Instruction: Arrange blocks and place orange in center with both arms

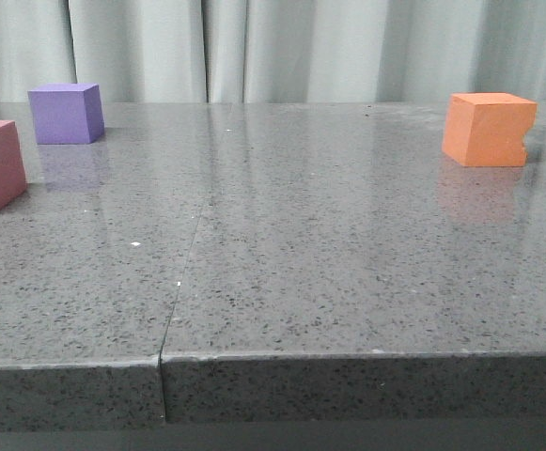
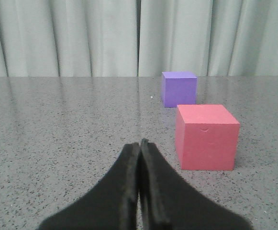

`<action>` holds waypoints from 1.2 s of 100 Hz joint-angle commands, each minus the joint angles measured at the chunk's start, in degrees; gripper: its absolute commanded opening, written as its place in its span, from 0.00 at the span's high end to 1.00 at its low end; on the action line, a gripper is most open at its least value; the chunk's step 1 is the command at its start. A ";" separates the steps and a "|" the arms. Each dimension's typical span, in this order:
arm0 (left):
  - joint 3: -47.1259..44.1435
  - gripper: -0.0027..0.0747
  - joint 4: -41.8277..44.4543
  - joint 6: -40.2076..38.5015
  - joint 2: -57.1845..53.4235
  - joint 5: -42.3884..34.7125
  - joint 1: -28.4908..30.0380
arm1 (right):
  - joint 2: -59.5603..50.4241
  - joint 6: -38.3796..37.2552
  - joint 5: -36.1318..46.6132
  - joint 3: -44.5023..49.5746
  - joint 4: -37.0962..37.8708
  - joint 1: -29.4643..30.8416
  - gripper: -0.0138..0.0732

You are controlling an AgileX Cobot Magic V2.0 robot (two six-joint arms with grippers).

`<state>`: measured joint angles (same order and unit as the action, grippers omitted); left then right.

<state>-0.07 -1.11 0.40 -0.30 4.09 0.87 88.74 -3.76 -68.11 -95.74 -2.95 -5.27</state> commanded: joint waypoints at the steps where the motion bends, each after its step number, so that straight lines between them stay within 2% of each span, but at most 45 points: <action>1: -2.26 0.99 -0.47 -0.40 -1.70 -4.78 0.01 | 2.50 0.39 -2.49 -6.78 -0.12 0.28 0.09; 11: -2.26 0.99 -0.47 -0.40 -1.70 -4.78 0.01 | 7.53 0.35 -5.70 -11.55 -0.12 0.28 0.09; 33: -2.26 0.99 -0.47 -0.40 -1.70 -4.78 0.01 | 15.20 0.35 -6.44 -17.28 -0.12 0.28 0.09; 104: -2.26 0.99 -0.47 -0.40 -1.70 -4.78 0.01 | 26.05 0.35 -6.20 -17.82 -0.32 0.28 0.09; 114: -2.26 0.99 -0.47 -0.40 -1.70 -4.78 0.01 | 26.46 0.35 -6.12 -17.82 -0.32 0.28 0.12; 120: -2.26 0.99 -0.47 -0.40 -1.70 -4.78 0.01 | 26.60 0.35 -6.12 -17.82 -0.32 0.28 0.17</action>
<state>-0.07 -1.11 0.40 -0.30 4.09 0.87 118.38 -3.65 -71.12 -111.65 -3.08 -5.27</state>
